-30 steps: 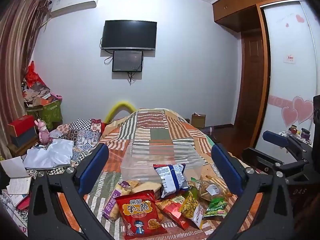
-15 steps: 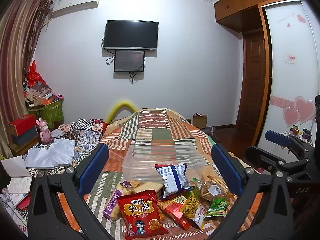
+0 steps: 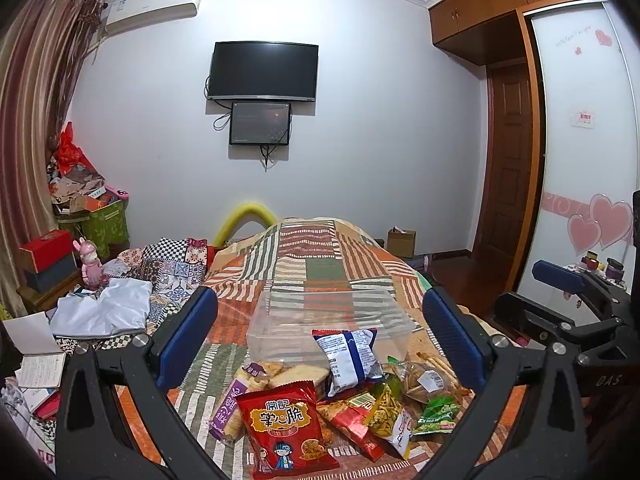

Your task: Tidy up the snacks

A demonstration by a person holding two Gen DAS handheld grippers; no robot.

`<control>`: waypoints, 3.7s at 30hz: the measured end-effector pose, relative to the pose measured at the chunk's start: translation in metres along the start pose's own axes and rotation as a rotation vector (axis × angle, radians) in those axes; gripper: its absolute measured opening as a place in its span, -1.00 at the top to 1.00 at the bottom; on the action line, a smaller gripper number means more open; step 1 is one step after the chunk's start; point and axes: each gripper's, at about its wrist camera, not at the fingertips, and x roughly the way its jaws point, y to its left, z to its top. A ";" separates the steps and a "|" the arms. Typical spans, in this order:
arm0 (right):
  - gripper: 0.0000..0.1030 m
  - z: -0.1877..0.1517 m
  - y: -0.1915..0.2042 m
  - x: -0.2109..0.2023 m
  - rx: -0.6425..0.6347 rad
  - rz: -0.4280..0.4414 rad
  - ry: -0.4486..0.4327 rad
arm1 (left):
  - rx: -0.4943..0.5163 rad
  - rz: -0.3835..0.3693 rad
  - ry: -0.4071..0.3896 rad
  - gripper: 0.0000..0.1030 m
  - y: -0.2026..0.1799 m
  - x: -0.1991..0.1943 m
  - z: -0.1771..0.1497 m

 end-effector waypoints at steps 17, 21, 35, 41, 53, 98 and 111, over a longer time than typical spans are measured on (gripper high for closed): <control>-1.00 0.001 0.002 -0.002 0.004 0.002 -0.004 | 0.000 -0.003 -0.001 -1.00 0.000 -0.001 0.001; -1.00 0.001 0.001 -0.002 0.007 0.003 -0.004 | -0.001 -0.003 -0.001 -1.00 0.000 -0.001 0.001; -1.00 0.001 0.001 -0.001 0.009 0.005 -0.003 | -0.009 -0.008 0.007 -1.00 -0.001 0.001 0.001; -1.00 0.001 0.002 0.000 0.011 0.007 0.000 | -0.014 -0.014 0.011 -1.00 0.002 0.002 0.001; -1.00 -0.004 -0.003 0.007 0.030 0.010 0.018 | -0.018 -0.016 0.041 -1.00 0.005 0.012 -0.004; -0.24 -0.095 -0.110 0.120 0.192 -0.019 0.551 | 0.016 -0.049 0.545 -0.79 -0.025 0.207 -0.081; 0.08 -0.115 -0.126 0.138 0.262 0.012 0.640 | 0.025 -0.046 0.570 -0.65 -0.033 0.223 -0.095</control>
